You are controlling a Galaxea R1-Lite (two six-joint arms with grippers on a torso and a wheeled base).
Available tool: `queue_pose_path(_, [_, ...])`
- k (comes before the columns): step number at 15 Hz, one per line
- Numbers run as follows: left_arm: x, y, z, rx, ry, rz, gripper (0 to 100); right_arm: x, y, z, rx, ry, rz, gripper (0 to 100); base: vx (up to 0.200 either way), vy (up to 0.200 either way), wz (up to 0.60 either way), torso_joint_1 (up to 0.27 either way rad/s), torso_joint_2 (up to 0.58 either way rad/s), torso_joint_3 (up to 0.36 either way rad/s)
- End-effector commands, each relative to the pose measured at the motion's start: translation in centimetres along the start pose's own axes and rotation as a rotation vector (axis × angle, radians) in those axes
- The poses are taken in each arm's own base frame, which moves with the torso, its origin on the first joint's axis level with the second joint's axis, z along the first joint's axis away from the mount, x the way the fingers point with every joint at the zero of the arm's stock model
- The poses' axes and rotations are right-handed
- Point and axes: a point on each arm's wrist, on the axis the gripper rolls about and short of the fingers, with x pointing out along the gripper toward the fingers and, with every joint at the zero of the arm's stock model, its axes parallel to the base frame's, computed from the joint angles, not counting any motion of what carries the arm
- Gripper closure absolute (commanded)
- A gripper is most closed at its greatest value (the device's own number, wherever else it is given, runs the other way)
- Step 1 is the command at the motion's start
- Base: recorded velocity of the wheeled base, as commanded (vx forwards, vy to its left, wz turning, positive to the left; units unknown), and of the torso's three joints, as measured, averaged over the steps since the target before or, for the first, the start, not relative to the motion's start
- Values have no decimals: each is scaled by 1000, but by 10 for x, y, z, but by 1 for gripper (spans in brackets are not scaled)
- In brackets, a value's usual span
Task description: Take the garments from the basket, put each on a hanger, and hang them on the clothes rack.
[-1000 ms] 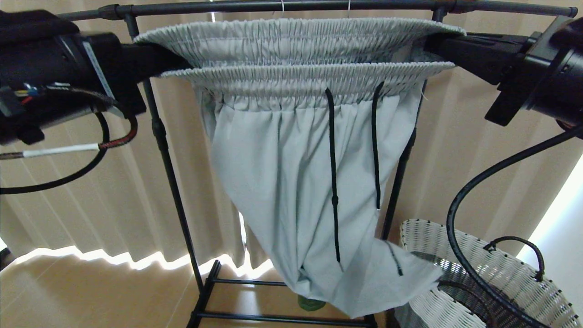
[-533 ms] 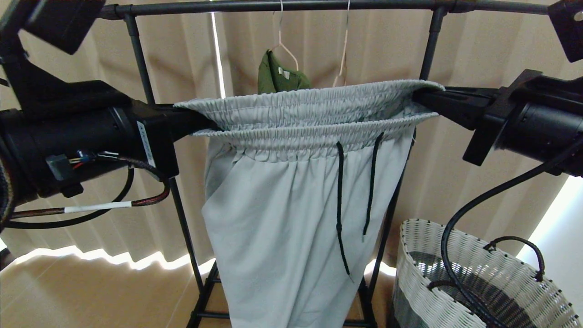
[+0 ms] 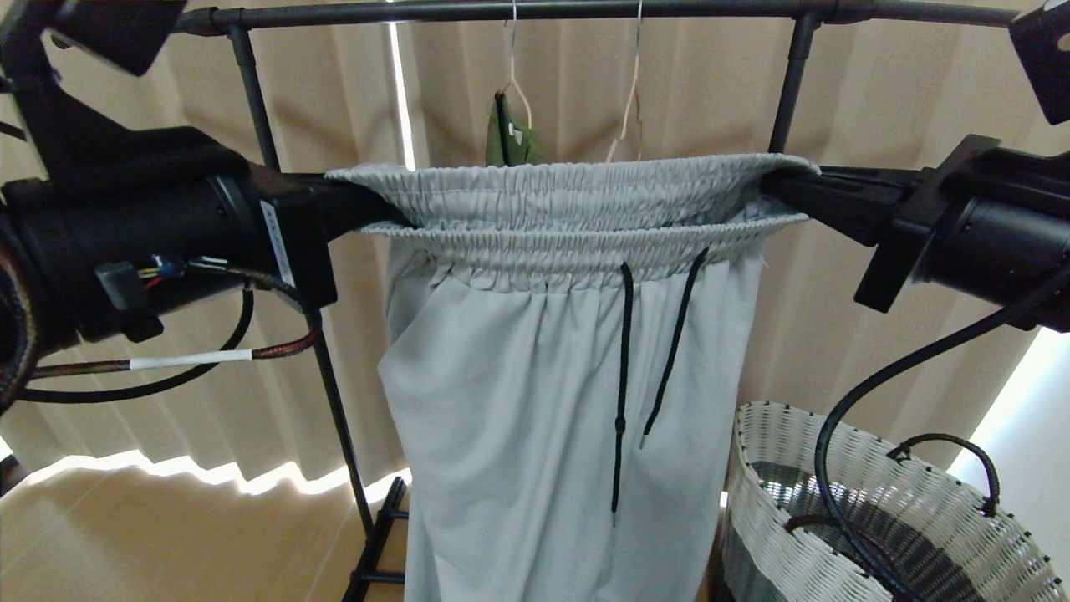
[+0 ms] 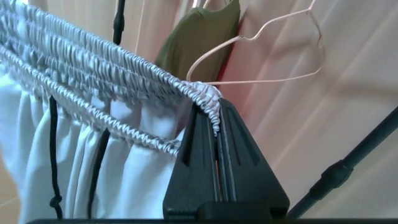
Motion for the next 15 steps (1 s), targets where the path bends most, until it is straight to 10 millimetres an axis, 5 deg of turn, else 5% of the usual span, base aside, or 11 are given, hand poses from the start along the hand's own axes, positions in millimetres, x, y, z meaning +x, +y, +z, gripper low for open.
queue_pose_path(1, [16,1,4,0,-3,-2,100,-13,1,4,-6,-20,0,100,0,0,0,0,0,0])
queue_pose_path(5, [60,0,6,-2,8,-6,100,-36,6,1,-6,-40,101,100,0,0,0,0,0,0])
queue_pose_path(9, [80,-1,6,-3,13,-12,100,-39,14,-13,1,-37,290,100,0,0,0,0,0,0])
queue_pose_path(13, [79,0,5,-3,21,-11,100,-37,14,-16,2,-19,297,100,0,0,0,0,0,0])
queue_pose_path(15, [61,0,15,-4,30,-15,100,-25,1,-24,4,21,222,100,0,0,0,0,0,0])
